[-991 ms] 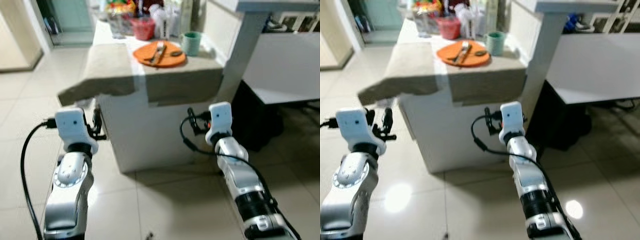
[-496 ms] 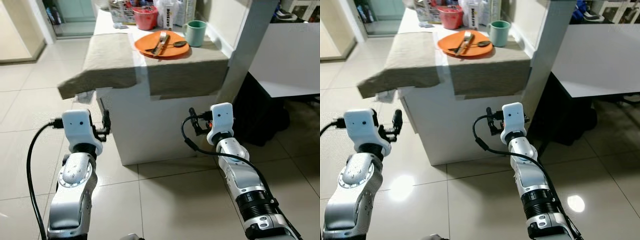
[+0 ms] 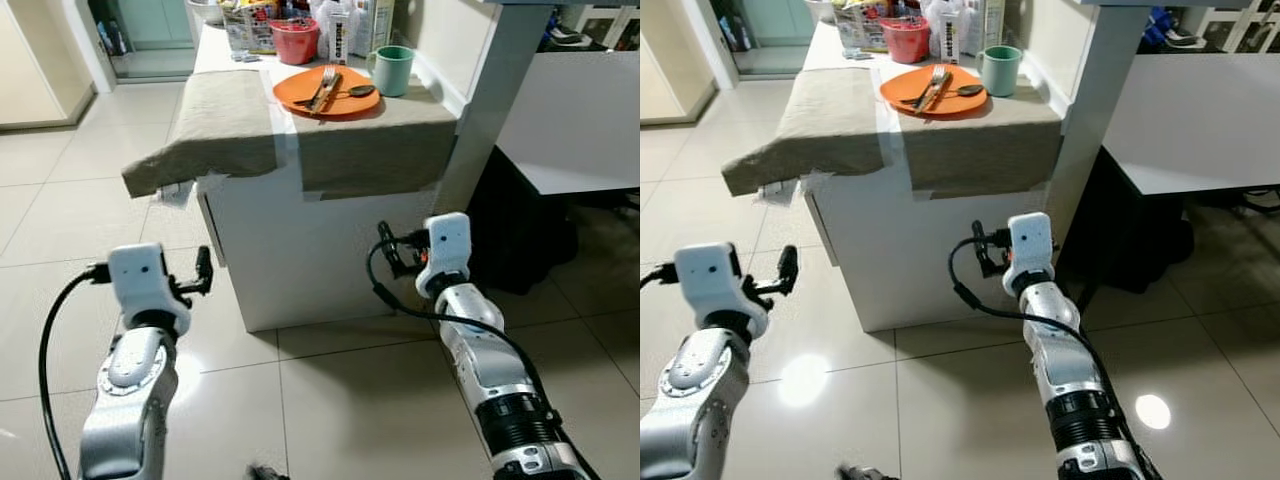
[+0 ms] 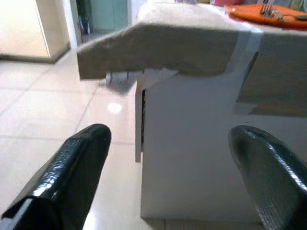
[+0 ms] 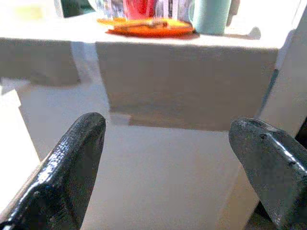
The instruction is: Setting the table
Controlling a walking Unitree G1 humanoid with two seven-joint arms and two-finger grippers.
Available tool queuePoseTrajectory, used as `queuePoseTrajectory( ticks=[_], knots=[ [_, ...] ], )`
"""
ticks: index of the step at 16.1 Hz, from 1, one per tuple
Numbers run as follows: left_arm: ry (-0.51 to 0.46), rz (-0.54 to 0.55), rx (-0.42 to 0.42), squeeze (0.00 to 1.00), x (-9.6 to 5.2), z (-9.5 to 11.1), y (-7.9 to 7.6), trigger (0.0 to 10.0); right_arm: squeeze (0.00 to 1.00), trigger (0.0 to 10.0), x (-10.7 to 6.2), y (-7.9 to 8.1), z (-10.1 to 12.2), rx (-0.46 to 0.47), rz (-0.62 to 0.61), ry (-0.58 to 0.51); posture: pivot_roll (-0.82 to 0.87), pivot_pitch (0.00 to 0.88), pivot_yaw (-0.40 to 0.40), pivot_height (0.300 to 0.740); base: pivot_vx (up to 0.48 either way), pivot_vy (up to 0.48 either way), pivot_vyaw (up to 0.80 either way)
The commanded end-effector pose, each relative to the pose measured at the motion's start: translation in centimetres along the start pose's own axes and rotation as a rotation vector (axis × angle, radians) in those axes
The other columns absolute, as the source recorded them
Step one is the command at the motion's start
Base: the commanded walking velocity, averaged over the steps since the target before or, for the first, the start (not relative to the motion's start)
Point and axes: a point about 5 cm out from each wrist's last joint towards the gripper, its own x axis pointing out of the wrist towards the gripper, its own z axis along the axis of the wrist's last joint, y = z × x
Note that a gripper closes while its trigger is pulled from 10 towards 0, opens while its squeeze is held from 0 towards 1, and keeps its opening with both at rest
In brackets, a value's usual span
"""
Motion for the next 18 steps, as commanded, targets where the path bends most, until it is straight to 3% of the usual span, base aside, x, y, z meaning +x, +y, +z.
queuePoseTrajectory(
  ticks=[1, 4, 7, 10, 15, 18],
  knots=[
    [0.022, 0.002, -0.017, 1.00, 0.4, -0.3, 0.6, 10.0, 0.00, 10.0, -0.1, -0.3, 0.9, 0.017, -0.005, -0.036, -0.05, 0.000, 0.039, 0.740, 0.000, 0.000, 0.00],
    [-0.068, -0.026, -0.002, 1.00, 0.3, 1.0, 0.8, 10.0, 0.00, 10.0, -0.1, -0.3, 2.7, -0.006, -0.011, -0.107, -0.05, 0.000, 0.040, 0.740, 0.000, 0.000, 0.00],
    [-0.184, -0.055, 0.040, 1.00, 0.2, 2.8, 0.0, 10.0, 0.00, 10.0, -0.1, -0.4, 2.2, -0.009, -0.019, -0.086, -0.06, 0.004, 0.041, 0.740, 0.000, 0.000, 0.00],
    [-0.189, -0.029, 0.025, 1.00, 0.2, 2.6, 0.4, 10.0, 0.00, 10.0, -0.4, -0.2, 1.5, -0.013, -0.022, -0.059, -0.05, 0.006, 0.038, 0.740, 0.000, 0.000, 0.00],
    [-0.193, -0.055, 0.039, 1.00, -0.1, 2.4, 0.0, 10.0, 0.00, 10.0, -0.1, -0.1, 1.0, -0.018, -0.014, -0.041, -0.04, 0.000, 0.038, 0.740, 0.000, 0.000, 0.00],
    [-0.138, -0.026, 0.043, 1.00, -2.2, 1.4, 1.8, 10.0, 0.00, 10.0, -1.6, -0.9, -0.1, -0.027, -0.035, -0.003, -0.03, 0.000, 0.043, 0.740, 0.000, 0.000, 0.00]
  ],
)
